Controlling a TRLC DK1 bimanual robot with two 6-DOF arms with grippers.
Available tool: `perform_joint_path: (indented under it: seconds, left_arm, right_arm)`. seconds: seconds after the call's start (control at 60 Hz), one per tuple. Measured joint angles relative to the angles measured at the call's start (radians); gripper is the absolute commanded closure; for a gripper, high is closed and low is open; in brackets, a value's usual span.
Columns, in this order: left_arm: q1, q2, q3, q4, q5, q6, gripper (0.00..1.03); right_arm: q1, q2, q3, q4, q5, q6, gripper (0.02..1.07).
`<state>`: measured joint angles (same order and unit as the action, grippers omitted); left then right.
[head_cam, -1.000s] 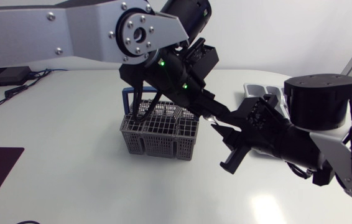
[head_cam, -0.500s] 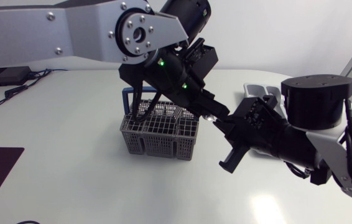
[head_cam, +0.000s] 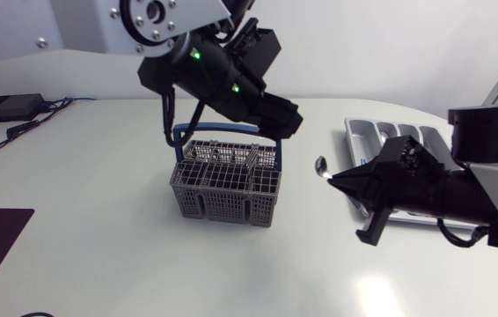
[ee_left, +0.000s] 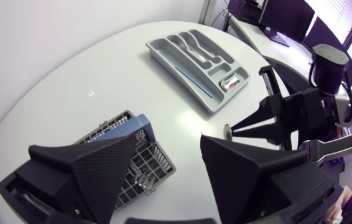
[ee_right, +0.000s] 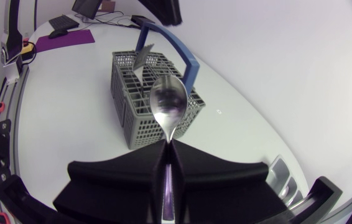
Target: Unload the cutlery basket into the drawer organizer.
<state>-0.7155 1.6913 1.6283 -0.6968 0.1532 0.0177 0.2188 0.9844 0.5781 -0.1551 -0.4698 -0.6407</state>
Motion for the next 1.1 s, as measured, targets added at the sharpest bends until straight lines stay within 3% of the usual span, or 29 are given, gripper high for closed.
perform_joint_path:
  seconds: [0.2, 0.367, 0.683, 0.85, 1.1]
  left_arm:
    - [0.050, -0.047, 0.000, 0.000, 0.000, 0.000, 0.17]
    - [0.080, -0.066, -0.020, 0.006, 0.000, 0.000, 0.17]
    - [0.120, -0.102, -0.078, 0.006, 0.000, 0.002, 0.17]
    - [0.120, -0.117, -0.108, 0.003, 0.000, 0.017, 0.17]
    - [0.134, -0.149, -0.179, -0.002, 0.000, 0.078, 0.17]
  right_arm:
    - [-0.307, 0.101, 0.023, -0.144, -0.227, -0.306, 1.01]
    - [-0.519, 0.289, 0.126, -0.290, -0.319, -0.607, 1.01]
    - [-0.792, 0.708, 0.448, -0.517, -0.304, -1.099, 1.01]
    - [-0.843, 0.812, 0.544, -0.550, -0.243, -1.249, 1.01]
    - [-0.843, 0.844, 0.550, -0.520, -0.129, -1.363, 1.01]
